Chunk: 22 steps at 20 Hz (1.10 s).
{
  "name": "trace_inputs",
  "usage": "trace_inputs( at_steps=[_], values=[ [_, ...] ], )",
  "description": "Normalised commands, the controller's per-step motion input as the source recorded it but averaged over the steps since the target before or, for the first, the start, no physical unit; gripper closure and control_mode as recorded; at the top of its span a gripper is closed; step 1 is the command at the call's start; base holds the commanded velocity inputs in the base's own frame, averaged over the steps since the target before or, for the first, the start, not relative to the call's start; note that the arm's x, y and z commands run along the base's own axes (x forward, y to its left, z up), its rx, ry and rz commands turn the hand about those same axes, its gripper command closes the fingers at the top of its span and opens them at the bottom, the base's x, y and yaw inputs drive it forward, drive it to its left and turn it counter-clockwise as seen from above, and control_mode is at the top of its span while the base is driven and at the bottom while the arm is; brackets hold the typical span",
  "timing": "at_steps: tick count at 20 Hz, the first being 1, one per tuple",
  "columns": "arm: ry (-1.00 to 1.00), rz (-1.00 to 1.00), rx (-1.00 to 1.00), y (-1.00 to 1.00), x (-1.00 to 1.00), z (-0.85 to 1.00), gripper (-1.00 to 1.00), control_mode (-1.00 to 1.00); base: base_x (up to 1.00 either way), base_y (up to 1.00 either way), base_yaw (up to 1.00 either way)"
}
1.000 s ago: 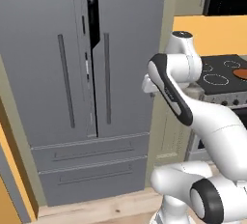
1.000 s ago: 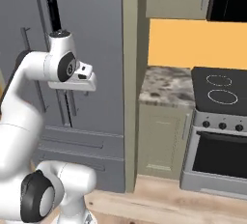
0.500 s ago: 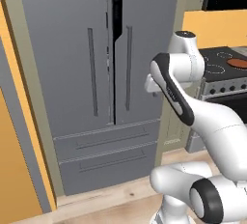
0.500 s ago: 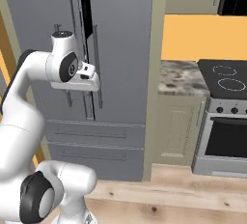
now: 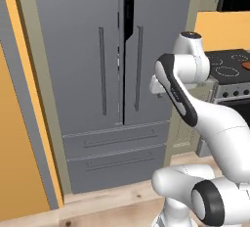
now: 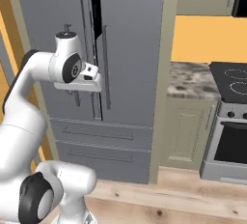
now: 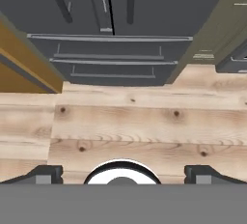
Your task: Retrieve the fish from the fridge and place it on the saucepan with marinade on the stove.
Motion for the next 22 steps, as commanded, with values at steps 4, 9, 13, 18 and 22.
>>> trace_inputs(
  at_steps=[4,9,13,18,22],
  values=[
    [0.0,0.0,0.0,0.0,0.0,0.0,-1.0,1.0,-0.18,-0.01,0.2],
    [0.0,0.0,0.0,0.0,0.0,0.0,-1.0,1.0,-0.31,0.0,0.1],
    [0.0,0.0,0.0,0.0,0.0,0.0,-1.0,1.0,-0.03,0.0,0.01],
    [0.0,0.0,0.0,0.0,0.0,0.0,-1.0,1.0,0.0,0.0,0.0],
    [0.0,0.0,0.0,0.0,-0.03,0.0,-1.0,-1.0,0.0,0.0,0.0]
  ],
)
